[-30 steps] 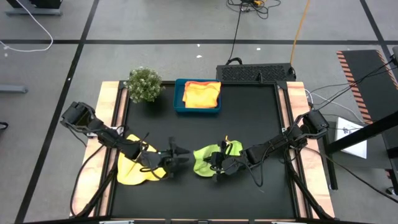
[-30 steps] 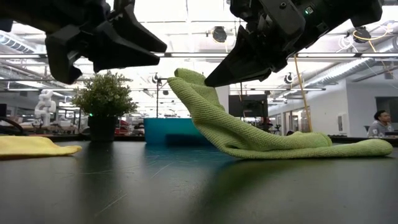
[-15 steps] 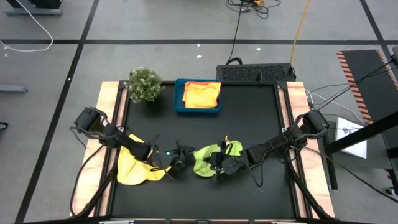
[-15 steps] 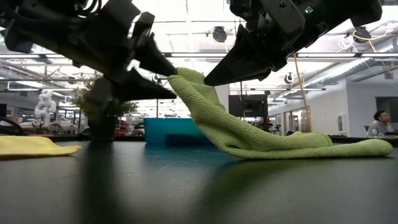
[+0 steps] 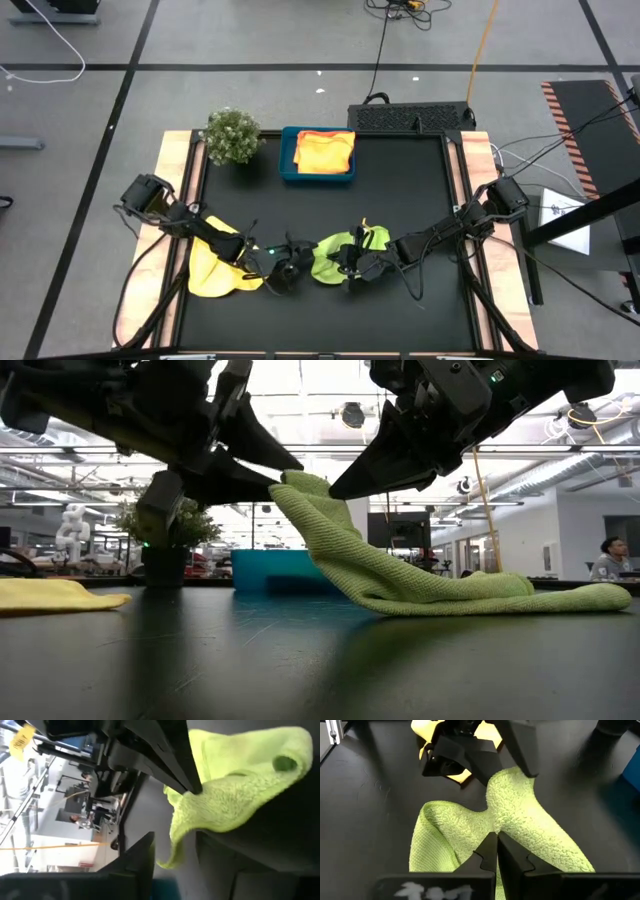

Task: Fold microfiber towels
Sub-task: Fold the green microfiber towel

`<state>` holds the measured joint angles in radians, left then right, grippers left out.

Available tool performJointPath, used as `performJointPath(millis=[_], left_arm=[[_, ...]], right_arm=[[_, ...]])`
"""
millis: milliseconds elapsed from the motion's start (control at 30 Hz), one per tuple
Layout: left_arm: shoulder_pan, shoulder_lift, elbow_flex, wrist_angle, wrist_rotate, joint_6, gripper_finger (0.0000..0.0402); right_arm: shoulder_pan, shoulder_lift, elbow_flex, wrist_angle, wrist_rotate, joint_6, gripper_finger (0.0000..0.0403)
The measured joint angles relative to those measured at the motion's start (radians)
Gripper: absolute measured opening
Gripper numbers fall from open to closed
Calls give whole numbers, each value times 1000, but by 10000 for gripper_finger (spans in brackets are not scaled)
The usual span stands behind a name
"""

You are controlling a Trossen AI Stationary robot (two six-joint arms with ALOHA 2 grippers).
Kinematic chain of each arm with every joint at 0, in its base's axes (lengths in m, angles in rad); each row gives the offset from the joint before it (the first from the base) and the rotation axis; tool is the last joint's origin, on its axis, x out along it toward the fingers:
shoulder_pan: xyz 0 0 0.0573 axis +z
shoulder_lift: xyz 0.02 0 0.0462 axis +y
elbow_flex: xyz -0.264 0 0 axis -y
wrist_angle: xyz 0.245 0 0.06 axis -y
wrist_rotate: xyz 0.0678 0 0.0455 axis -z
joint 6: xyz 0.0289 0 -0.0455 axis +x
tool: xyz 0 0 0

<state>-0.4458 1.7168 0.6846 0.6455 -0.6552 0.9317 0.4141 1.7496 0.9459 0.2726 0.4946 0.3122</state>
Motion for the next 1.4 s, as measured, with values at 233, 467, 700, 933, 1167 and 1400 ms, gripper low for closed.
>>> performJointPath(millis=[233,467,700,933,1167,1400], left_arm=[[15,0,0,-52,26,-38,55],[20,0,0,-55,26,-68,7],[20,-1,0,-129,26,-150,3],[9,-1,0,-156,26,-186,3],[2,-1,0,-156,26,-209,3],[2,-1,0,-156,77,-236,3]], right_arm=[[0,0,0,0,1,-1,0],[23,-1,0,2,-25,-51,20],[89,-2,0,-17,-27,-59,102],[96,-2,0,-213,-28,154,169],[-14,-2,0,-407,-135,374,173],[-154,-2,0,-398,-394,382,172]])
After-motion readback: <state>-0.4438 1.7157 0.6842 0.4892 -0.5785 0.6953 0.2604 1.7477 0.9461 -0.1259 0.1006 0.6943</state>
